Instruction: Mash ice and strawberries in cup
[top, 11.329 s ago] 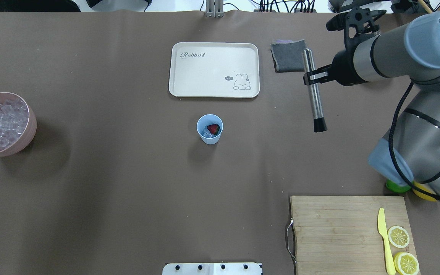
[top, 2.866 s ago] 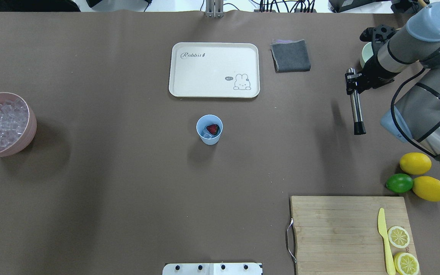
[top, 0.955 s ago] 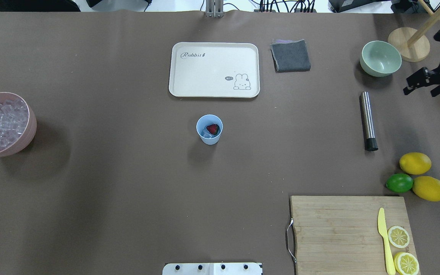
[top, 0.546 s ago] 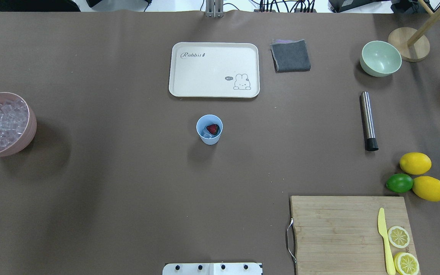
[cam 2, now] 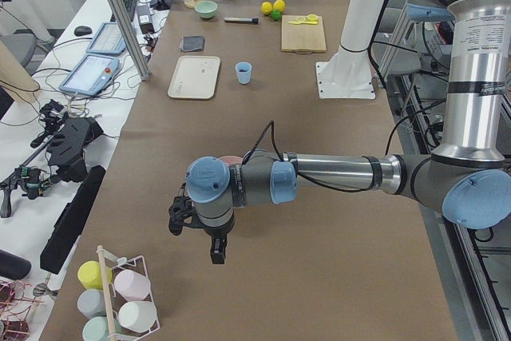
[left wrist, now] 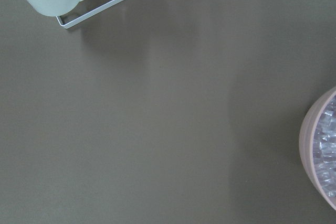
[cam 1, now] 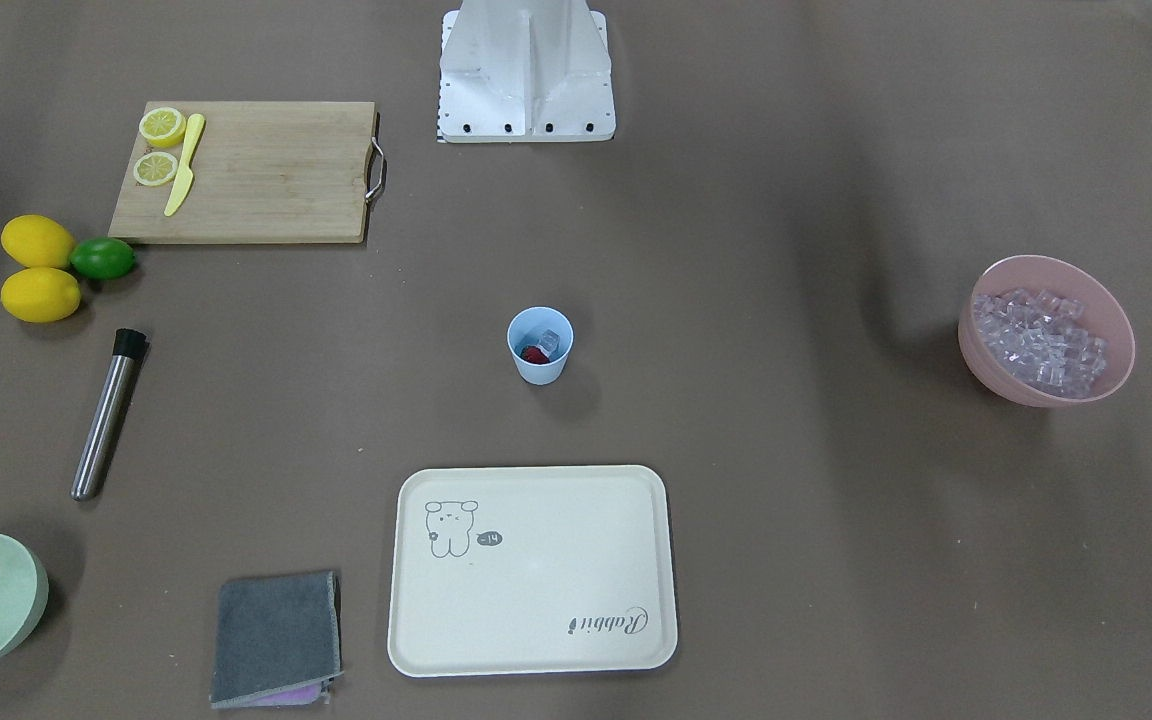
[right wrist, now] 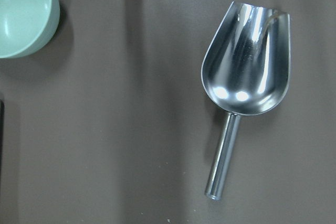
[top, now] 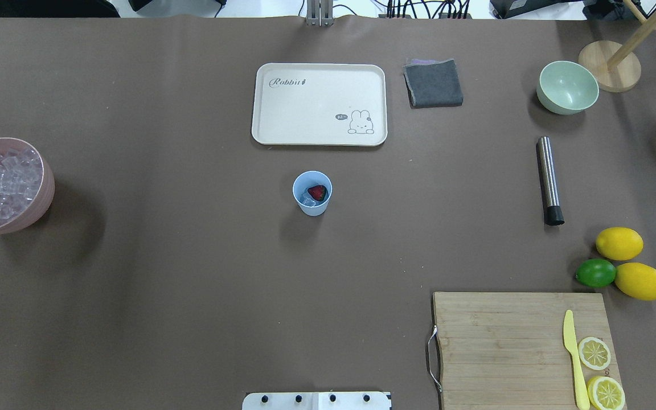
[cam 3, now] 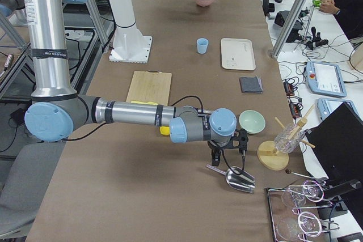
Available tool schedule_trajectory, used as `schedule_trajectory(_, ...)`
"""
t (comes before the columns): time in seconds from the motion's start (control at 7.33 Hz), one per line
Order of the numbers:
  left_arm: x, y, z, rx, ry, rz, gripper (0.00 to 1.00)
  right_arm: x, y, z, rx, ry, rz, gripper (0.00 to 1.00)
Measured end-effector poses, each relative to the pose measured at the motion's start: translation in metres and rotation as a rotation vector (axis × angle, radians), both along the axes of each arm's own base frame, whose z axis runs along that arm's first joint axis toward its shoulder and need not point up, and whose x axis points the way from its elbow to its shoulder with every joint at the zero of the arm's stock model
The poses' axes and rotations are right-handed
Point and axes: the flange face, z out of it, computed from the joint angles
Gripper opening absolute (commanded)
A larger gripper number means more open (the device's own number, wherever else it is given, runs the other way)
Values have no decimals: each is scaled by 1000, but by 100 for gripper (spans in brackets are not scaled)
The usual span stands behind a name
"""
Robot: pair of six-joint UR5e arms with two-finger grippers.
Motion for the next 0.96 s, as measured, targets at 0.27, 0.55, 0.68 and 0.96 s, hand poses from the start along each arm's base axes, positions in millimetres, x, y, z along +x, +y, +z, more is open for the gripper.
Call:
schedule_trajectory(0.27,2,9,4,-7,-13,4,98,24,14,3,17,21,-36,100)
schedule_trajectory(0.55,5,17,10,-12,-41,13,98,34,27,-12,14,61,-71,100)
schedule_trajectory(0.68,6,19,11,-7,-43,17,98,35,30,-22,-3,81,-81,100)
schedule_trajectory(0.96,7,22,11,-3,-43,21,98,37,36,-23,-16,114,-93,100)
